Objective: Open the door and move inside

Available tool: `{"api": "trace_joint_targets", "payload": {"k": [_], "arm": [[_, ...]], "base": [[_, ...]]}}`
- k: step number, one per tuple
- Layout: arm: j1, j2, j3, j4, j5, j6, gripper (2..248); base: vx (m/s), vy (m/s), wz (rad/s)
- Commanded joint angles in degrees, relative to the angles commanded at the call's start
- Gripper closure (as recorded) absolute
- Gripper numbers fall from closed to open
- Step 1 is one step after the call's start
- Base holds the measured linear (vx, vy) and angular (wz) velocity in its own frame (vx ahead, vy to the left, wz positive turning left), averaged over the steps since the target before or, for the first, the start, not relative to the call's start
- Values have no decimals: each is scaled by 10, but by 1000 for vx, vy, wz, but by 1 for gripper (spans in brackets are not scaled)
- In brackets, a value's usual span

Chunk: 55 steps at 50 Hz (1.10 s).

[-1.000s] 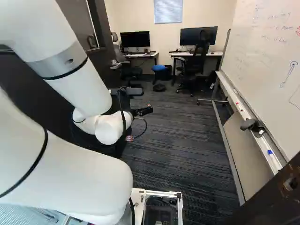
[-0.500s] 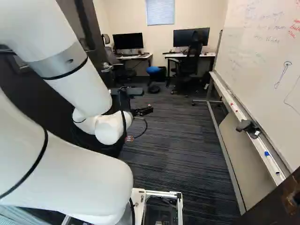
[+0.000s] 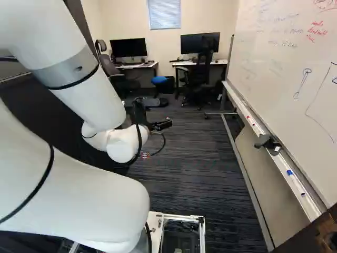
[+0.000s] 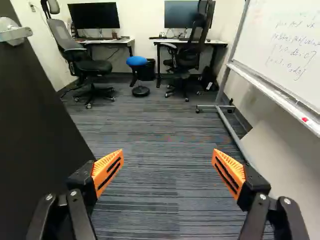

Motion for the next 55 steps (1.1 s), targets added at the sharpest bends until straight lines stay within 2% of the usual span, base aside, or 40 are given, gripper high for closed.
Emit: {"api": "trace_joint_targets", "payload": {"k": [12,55], "arm": [[0,0,0,0,0,0,3],[0,0,0,0,0,0,3]], "base": [[138,-59,-168],[157,-19,-14]]}}
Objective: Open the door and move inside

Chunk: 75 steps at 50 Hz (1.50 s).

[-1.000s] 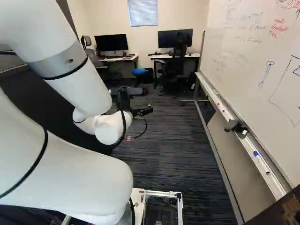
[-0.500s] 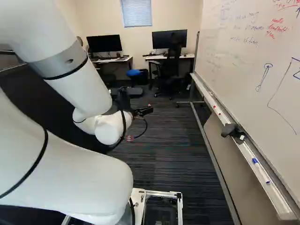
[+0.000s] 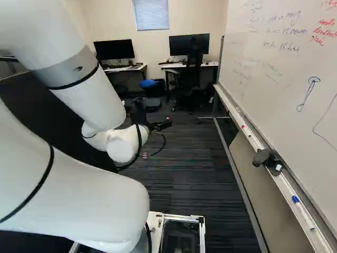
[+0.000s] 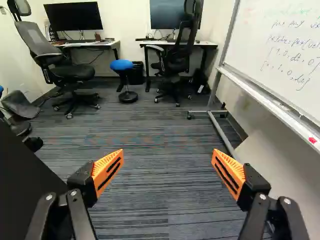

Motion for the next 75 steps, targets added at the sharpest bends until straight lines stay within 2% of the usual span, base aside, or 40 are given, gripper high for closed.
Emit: {"api": "trace_joint_targets", "payload": {"k": [75], "arm": [[0,0,0,0,0,0,3]], "base": [[203,0,-13]]}}
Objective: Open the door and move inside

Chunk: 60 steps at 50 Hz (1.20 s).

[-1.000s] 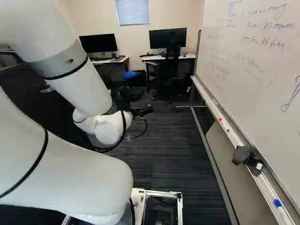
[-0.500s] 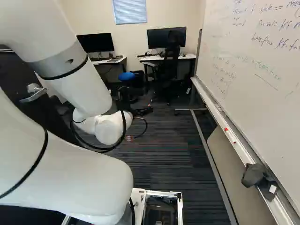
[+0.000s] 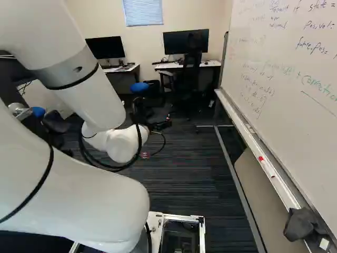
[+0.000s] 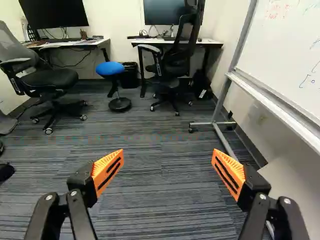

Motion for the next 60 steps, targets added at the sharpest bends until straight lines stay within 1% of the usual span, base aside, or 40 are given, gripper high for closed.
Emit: {"api": "trace_joint_targets", "payload": {"k": [43,60], "arm": [[0,0,0,0,0,0,3],[0,0,0,0,0,0,3]], "base": [[191,1,-6],[180,31,145]]}}
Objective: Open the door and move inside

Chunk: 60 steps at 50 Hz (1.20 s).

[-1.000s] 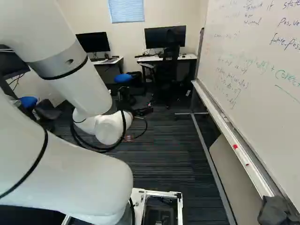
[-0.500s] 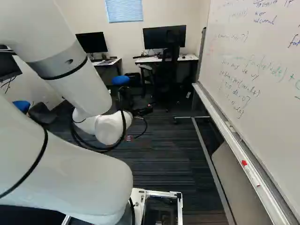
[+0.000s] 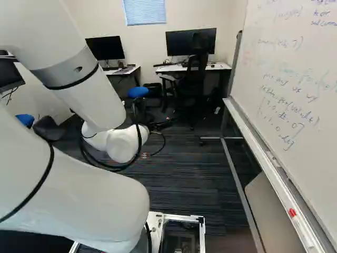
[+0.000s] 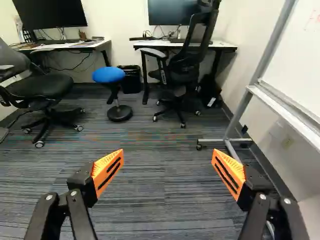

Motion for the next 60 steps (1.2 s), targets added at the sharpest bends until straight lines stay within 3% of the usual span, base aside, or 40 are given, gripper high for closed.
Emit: {"api": "trace_joint_targets", "payload": {"k": [18,60], "arm": [[0,0,0,0,0,0,3],[0,0,0,0,0,0,3]], "base": [[161,59,252],[117,4,9]]}}
